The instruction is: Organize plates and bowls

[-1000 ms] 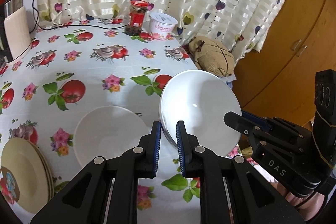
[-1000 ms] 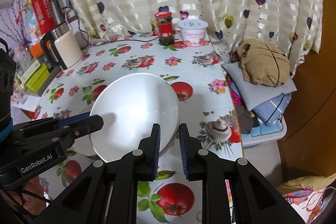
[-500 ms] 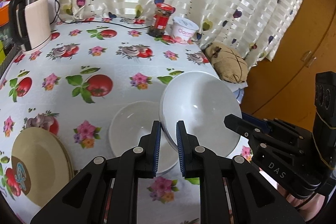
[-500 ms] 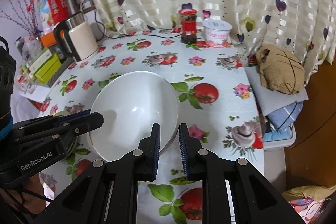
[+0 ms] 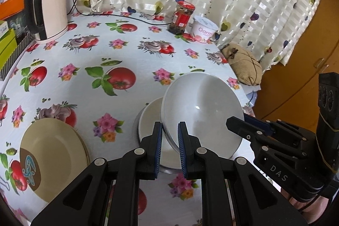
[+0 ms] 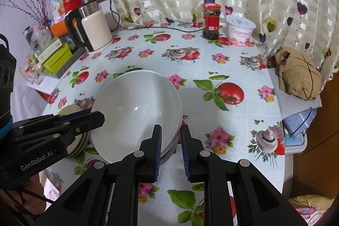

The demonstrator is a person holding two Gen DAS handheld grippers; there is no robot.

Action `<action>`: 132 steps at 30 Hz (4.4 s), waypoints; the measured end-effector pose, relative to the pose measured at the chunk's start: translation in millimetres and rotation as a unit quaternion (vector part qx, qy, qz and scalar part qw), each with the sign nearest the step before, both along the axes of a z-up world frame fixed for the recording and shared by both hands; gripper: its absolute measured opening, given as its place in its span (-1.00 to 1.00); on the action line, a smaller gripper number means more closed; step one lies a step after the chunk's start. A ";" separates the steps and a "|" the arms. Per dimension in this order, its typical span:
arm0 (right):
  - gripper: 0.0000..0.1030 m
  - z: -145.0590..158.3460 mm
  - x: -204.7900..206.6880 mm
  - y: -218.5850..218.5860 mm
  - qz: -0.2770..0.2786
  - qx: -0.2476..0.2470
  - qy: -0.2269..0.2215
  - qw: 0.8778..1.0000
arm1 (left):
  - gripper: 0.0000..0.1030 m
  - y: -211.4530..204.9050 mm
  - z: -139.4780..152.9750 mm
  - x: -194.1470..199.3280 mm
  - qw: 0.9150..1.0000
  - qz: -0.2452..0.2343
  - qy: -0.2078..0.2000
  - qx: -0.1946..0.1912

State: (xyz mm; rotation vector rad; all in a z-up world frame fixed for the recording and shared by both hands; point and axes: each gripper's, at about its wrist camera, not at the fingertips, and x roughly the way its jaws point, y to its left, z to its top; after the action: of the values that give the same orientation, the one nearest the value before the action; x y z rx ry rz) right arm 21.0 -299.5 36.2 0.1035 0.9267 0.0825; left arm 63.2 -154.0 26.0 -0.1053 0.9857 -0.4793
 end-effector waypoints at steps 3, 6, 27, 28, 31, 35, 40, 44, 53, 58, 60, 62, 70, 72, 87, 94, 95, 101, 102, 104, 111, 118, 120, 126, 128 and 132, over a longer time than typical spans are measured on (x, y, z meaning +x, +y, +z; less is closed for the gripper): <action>-0.65 -4.7 3.4 4.3 0.005 0.002 0.006 1.000 | -0.69 3.9 -4.7 1.4 1.000 0.005 0.006 0.004; -0.65 -10.6 6.9 8.1 0.011 0.003 0.014 1.000 | -0.69 6.8 -9.2 2.5 1.000 0.009 0.011 0.007; -0.64 -35.2 20.3 16.2 0.024 0.005 0.049 0.998 | -0.69 11.9 -30.0 10.5 0.999 0.012 0.040 0.014; -0.63 -35.1 20.3 16.3 0.025 0.005 0.049 0.998 | -0.69 11.5 -30.6 10.5 0.999 0.011 0.041 0.014; -0.60 -37.9 21.0 15.8 0.024 0.004 0.053 0.998 | -0.69 11.2 -32.9 10.7 0.999 0.010 0.044 0.013; -0.58 -39.1 21.6 14.9 0.024 0.005 0.054 0.998 | -0.69 10.9 -33.5 10.2 0.999 0.010 0.044 0.013; -0.58 -38.6 21.4 14.9 0.024 0.005 0.054 0.998 | -0.69 10.2 -33.3 9.7 0.999 0.010 0.040 0.013; -0.58 -36.9 20.8 15.9 0.023 0.003 0.049 0.999 | -0.69 10.5 -31.4 10.2 0.999 0.009 0.035 0.013; -0.73 -31.3 18.4 14.2 0.016 0.001 0.031 0.999 | -0.69 10.2 -31.8 9.9 0.999 0.009 0.033 0.014; -0.76 -33.4 19.3 9.0 0.014 0.011 0.033 0.999 | -0.69 10.3 -30.4 10.7 0.999 0.008 0.031 0.015; -0.76 -33.5 19.5 8.1 0.014 0.012 0.033 0.999 | -0.69 10.0 -29.8 10.4 0.999 0.007 0.029 0.017; -0.76 -34.1 19.8 8.1 0.013 0.013 0.034 0.999 | -0.69 10.1 -29.2 9.7 0.999 0.006 0.027 0.018; -0.76 -34.5 17.2 6.8 0.017 0.029 0.035 0.999 | -0.69 18.3 -22.1 8.1 1.000 0.014 0.017 -0.007; -0.74 -29.5 14.1 5.8 0.023 0.032 0.029 0.999 | -0.69 23.8 -18.4 8.6 1.000 0.019 0.010 -0.019; -0.35 -14.2 -5.5 -35.6 -0.001 0.073 -0.007 0.997 | -0.69 59.7 -23.9 10.3 0.997 0.056 0.000 -0.051; -0.30 -22.2 -9.9 -44.0 -0.007 0.100 0.002 0.995 | -0.69 63.4 -34.4 9.2 0.997 0.048 0.009 -0.053; -0.30 -24.6 -9.7 -46.2 -0.010 0.108 0.005 0.994 | -0.69 63.4 -36.3 9.7 0.998 0.047 0.013 -0.051; -0.33 -38.4 -7.7 -54.8 -0.025 0.129 0.022 0.991 | -0.69 61.4 -47.9 12.5 0.997 0.041 0.037 -0.053; -0.34 -40.8 -7.4 -55.7 -0.025 0.134 0.025 0.990 | -0.69 61.2 -49.6 12.9 0.997 0.040 0.041 -0.055; -0.43 -46.8 -5.8 -56.8 -0.024 0.145 0.033 0.989 | -0.69 60.0 -52.8 13.4 0.996 0.037 0.048 -0.057; -0.59 -64.9 1.0 -53.7 -0.015 0.177 0.055 0.983 | -0.69 56.8 -64.4 17.1 0.995 0.030 0.073 -0.059; -0.64 -75.8 6.8 -51.9 -0.010 0.197 0.067 0.978 | -0.68 50.2 -72.6 19.9 0.994 0.017 0.089 -0.062; -0.63 -78.2 8.5 -52.1 -0.009 0.206 0.070 0.976 | -0.67 49.0 -75.4 21.2 0.993 0.017 0.095 -0.065; -0.63 -83.3 12.5 -51.5 -0.004 0.216 0.076 0.973 | -0.67 46.8 -80.3 24.0 0.992 0.011 0.107 -0.069; -0.63 -84.9 13.6 -51.9 -0.005 0.222 0.078 0.972 | -0.67 46.7 -82.3 25.3 0.991 0.011 0.114 -0.071; -0.63 -88.2 15.1 -53.8 -0.005 0.232 0.082 0.969 | -0.67 46.6 -84.3 26.8 0.990 0.011 0.118 -0.076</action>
State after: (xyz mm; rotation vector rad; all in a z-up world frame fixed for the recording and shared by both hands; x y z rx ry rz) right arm 36.1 -353.3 -52.1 0.5555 1.0582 0.2856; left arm 89.9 -107.3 -58.3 -0.3143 1.1768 -0.5296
